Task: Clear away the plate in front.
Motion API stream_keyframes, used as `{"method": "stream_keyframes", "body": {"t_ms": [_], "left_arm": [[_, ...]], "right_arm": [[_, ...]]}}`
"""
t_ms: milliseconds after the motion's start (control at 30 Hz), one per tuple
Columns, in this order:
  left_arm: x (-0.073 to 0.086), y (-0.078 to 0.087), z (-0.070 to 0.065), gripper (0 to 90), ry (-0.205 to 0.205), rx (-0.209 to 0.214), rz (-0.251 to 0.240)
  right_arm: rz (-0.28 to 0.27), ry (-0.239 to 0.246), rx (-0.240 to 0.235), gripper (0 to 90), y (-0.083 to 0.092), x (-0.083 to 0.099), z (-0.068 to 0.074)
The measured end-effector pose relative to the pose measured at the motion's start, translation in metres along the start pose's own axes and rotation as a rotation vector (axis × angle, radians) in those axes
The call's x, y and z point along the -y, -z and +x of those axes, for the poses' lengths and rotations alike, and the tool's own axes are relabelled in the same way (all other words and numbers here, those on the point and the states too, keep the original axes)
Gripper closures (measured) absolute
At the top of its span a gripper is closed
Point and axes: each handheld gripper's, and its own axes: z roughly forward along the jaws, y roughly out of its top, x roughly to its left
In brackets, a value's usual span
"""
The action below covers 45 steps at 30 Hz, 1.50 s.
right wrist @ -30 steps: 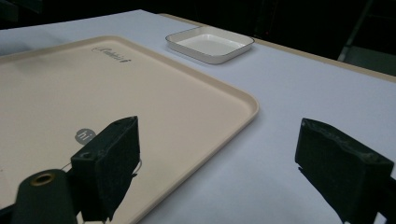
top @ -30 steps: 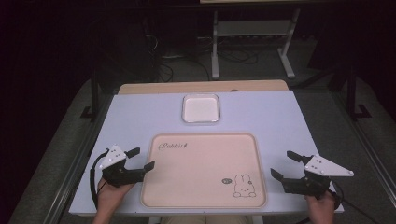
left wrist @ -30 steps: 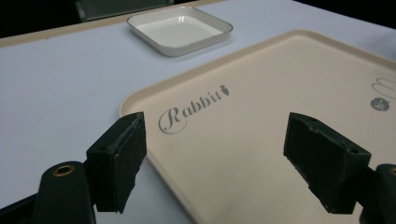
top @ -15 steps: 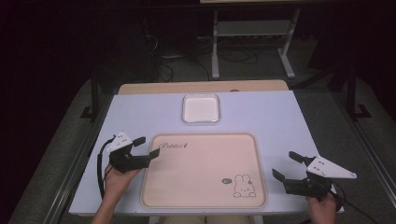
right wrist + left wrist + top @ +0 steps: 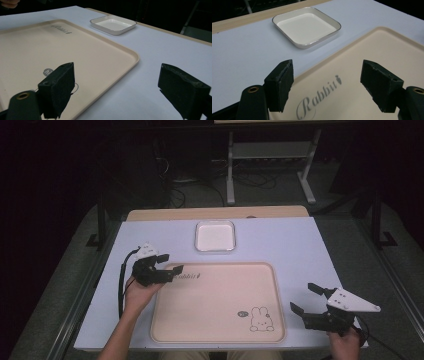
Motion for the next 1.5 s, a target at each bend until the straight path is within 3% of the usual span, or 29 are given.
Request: {"method": "stream_keyframes", "body": {"t_ms": [33,200,300,433,700,1067,1300,1500], "left_arm": [[-0.01,-0.008,0.002,26.2,0.003,0.003,0.025],[-0.025,-0.025,0.01,28.4,0.026,0.003,0.055],[-0.03,-0.034,0.016,30.1,0.058,0.018,0.065],[-0.037,-0.047,0.026,30.7,0.072,0.006,0.104],[-0.049,-0.073,0.047,31.4,0.147,0.002,0.143],[-0.057,-0.105,0.059,35.7,0.174,-0.028,0.191],[-0.057,-0.12,0.071,37.2,0.225,-0.037,0.232],[-0.058,-0.128,0.075,42.5,0.289,-0.042,0.206]], "right_arm": [[-0.007,-0.006,0.005,13.0,0.001,0.0,0.0],[-0.012,-0.007,0.002,13.0,0.002,0.0,-0.001],[-0.014,-0.007,0.001,13.0,0.002,0.0,-0.001],[-0.01,-0.002,-0.004,13.0,0.001,0.0,0.0],[-0.008,0.003,-0.009,13.0,0.001,0.0,0.001],[-0.011,-0.005,-0.006,13.0,0.003,0.001,-0.001],[-0.012,-0.009,-0.001,13.0,0.003,0.001,-0.002],[-0.011,-0.002,0.003,13.0,0.003,0.0,0.0]]}}
